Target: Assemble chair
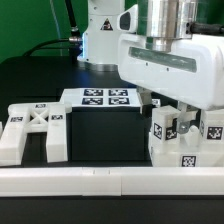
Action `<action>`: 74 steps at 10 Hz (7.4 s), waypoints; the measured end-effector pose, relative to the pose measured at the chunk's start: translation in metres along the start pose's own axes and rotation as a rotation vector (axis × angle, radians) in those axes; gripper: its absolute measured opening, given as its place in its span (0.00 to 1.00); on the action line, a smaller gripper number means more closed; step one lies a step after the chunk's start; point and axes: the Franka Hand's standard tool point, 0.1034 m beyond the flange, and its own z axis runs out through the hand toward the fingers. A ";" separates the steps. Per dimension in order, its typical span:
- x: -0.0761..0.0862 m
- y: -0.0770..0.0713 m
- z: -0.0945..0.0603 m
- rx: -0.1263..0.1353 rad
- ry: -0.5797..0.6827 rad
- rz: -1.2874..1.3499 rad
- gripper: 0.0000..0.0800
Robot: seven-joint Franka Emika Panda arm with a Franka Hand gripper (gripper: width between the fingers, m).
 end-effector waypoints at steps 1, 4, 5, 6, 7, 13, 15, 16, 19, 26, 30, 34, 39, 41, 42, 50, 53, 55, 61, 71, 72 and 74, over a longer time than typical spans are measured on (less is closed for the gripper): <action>-0.001 0.000 0.000 -0.002 0.000 -0.119 0.80; -0.002 -0.001 0.001 -0.002 0.002 -0.414 0.81; -0.003 -0.001 0.000 -0.003 0.003 -0.491 0.81; -0.003 -0.001 0.000 -0.003 0.003 -0.557 0.81; -0.002 -0.002 0.000 -0.004 0.004 -0.671 0.81; 0.001 -0.001 -0.001 -0.014 0.010 -1.066 0.81; 0.003 0.000 -0.001 -0.021 0.012 -1.173 0.81; 0.003 0.000 -0.001 -0.021 0.012 -1.191 0.67; 0.003 -0.001 -0.001 -0.019 0.013 -1.152 0.37; 0.007 0.001 -0.002 -0.018 0.022 -0.661 0.37; 0.019 0.012 -0.002 -0.034 0.038 -0.389 0.37; 0.020 0.020 0.000 -0.043 0.036 -0.225 0.46; 0.013 0.017 -0.007 -0.033 0.033 -0.249 0.80; 0.006 0.022 -0.014 -0.026 0.028 -0.258 0.81; 0.006 0.023 -0.012 -0.029 0.027 -0.258 0.81; -0.003 0.033 0.004 -0.035 0.035 -0.280 0.81; -0.009 0.034 0.021 -0.052 0.042 -0.316 0.81; -0.008 0.028 0.024 -0.026 0.068 -0.322 0.81; -0.005 0.024 0.014 -0.004 0.083 -0.394 0.81; 0.000 0.038 0.014 0.003 0.098 -0.665 0.81; -0.004 0.038 0.022 0.001 0.108 -0.674 0.81; -0.007 0.042 0.035 -0.013 0.109 -0.684 0.81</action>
Offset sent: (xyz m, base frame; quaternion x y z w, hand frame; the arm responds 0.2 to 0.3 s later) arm 0.0021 0.0057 0.0007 -0.0013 0.0005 -0.2428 0.9701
